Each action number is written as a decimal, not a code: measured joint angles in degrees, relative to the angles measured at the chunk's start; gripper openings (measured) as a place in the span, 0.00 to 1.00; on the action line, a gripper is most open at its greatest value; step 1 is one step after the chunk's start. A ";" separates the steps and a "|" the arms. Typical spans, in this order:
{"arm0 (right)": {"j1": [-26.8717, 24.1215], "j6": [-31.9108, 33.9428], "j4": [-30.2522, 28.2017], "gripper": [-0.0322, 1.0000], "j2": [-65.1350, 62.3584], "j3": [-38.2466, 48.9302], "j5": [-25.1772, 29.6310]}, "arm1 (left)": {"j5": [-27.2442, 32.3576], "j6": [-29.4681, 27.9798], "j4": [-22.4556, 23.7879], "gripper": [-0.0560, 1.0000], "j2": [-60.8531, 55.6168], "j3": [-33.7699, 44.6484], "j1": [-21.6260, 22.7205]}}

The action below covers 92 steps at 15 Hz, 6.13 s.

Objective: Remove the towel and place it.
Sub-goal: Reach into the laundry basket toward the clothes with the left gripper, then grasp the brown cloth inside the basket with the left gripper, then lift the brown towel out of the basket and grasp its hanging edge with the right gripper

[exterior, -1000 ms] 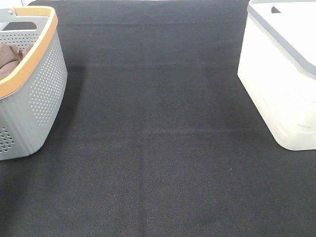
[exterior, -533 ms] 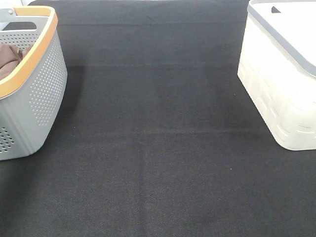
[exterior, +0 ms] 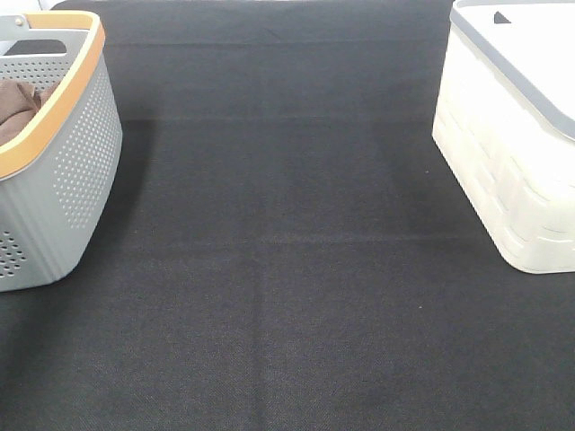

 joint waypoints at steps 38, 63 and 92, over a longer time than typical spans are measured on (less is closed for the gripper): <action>0.00 0.00 0.00 0.90 0.00 0.00 0.00 | 7.16 6.93 -18.62 0.05 32.09 -28.07 13.58; 0.00 -0.34 14.55 0.90 4.47 -0.52 -10.83 | -9.22 28.19 -45.32 0.05 -1.32 -28.36 -25.78; 8.54 -57.81 62.68 0.90 52.43 -7.56 -33.98 | 18.68 78.44 -57.30 0.05 -1.32 -28.36 -33.35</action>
